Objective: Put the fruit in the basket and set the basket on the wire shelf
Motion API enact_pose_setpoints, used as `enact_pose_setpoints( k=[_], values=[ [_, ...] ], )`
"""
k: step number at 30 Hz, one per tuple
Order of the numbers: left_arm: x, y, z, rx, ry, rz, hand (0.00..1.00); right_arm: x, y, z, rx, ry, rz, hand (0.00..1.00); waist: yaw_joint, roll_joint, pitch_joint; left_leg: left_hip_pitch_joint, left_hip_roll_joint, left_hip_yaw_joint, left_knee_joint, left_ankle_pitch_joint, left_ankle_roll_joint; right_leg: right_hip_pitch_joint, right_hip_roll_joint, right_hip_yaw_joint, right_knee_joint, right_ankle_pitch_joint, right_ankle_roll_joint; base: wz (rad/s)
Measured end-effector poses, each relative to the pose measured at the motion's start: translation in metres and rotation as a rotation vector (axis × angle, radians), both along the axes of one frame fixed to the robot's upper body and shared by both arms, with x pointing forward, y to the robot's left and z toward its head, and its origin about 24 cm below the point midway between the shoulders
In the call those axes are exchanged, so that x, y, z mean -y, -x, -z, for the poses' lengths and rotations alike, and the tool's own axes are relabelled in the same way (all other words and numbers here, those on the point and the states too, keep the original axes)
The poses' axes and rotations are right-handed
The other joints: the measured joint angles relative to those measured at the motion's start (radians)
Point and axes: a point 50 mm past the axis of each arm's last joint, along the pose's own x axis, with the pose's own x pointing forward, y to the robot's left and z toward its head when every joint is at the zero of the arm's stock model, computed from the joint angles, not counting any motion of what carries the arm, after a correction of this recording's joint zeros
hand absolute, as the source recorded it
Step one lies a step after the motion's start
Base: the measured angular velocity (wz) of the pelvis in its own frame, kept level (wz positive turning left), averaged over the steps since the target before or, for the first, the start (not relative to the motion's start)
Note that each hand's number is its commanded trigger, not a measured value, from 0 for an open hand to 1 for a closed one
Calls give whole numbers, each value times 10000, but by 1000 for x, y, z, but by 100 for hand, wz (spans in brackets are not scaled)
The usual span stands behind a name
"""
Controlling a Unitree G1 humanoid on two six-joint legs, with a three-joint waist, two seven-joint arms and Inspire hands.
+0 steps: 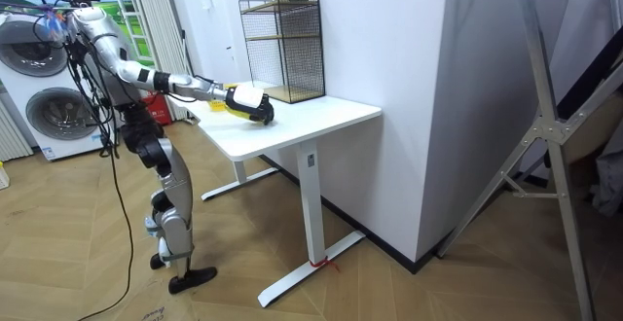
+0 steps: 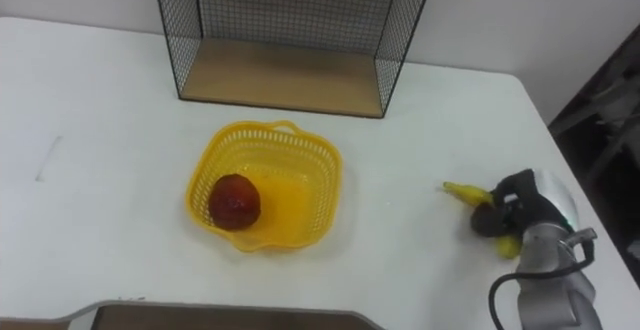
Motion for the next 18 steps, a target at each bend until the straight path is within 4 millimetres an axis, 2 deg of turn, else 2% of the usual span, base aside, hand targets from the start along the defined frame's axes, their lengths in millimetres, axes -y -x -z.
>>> enact_pose_setpoints(
  k=[2, 4, 5, 8, 10, 11, 14, 18],
  values=[
    [1, -6, 0, 297, -9, -41, 0, -14, -9, -21, 793, 339, -831, 100, 24, 125, 50, -84, -11, 124, 2, 12, 17, -148, 1, 136, 29, -1, 2, -18],
    [1, -9, -1, 476, -49, 25, 0, -32, -18, -46, 1848, 505, -1676, 100, -3, 178, 57, -142, -20, 157, -9, 59, 24, -284, -22, 142, 143, -5, 8, -7],
    [1, -11, -1, 586, -24, 91, 0, -40, -20, -58, 2330, 557, -2021, 100, 23, 163, 14, -211, -19, 177, -20, 70, 23, -386, -22, 144, 178, -8, 11, 0],
    [4, -9, 0, 543, 82, 290, 0, -55, -23, -89, 3675, 636, -2649, 100, 18, 73, -20, -253, -14, 163, -14, 74, 24, -415, -22, 140, 168, -7, 10, 0],
    [4, -5, 1, 413, 63, 298, 0, -60, -23, -101, 4250, 445, -2856, 100, 96, 31, -39, -240, -10, 159, -29, 74, 24, -405, -16, 157, 167, -7, 11, 0],
    [4, -2, 1, 324, 37, 276, 0, -63, -22, -107, 4516, 322, -2958, 100, 127, 30, -24, -234, -10, 161, -40, 74, 24, -405, -14, 168, 165, -7, 10, 0],
    [4, 0, 1, 288, 28, 243, 0, -67, -22, -114, 4789, 209, -3126, 100, 234, -16, -34, -248, -10, 166, -47, 74, 24, -408, -17, 178, 165, -7, 11, 0],
    [5, 1, 1, 242, 18, 279, 0, -85, -18, -131, 5337, 102, -3974, 100, 265, 23, -4, -272, -10, 164, -32, 74, 24, -415, -20, 148, 165, -8, 11, 1]
  ],
)
